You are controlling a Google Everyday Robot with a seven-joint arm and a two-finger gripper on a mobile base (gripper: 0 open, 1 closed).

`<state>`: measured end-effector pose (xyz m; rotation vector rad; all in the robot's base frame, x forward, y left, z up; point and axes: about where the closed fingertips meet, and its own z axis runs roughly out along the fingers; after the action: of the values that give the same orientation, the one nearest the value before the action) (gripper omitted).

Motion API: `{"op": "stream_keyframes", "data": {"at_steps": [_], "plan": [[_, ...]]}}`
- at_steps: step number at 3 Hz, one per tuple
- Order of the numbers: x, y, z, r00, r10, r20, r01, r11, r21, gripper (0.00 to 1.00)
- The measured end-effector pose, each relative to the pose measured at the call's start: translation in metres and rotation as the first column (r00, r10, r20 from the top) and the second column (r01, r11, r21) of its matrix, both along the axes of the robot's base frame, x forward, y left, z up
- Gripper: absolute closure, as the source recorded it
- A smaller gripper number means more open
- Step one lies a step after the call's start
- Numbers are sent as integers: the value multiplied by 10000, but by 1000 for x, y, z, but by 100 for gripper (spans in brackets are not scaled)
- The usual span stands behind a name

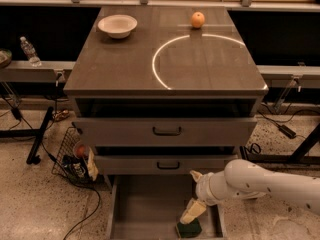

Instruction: Pick sponge from bottom drawer and place on counter

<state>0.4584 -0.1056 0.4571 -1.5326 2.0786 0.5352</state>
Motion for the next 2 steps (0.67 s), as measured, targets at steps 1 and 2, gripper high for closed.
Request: {"op": "stream_keyframes", "data": {"at_steps": [1,2], "plan": [[7,-12,-56,9998,-118,-131,119,9999,57,0],[16,-36,-111,9986,-441,-291,442,9990,41,0]]}}
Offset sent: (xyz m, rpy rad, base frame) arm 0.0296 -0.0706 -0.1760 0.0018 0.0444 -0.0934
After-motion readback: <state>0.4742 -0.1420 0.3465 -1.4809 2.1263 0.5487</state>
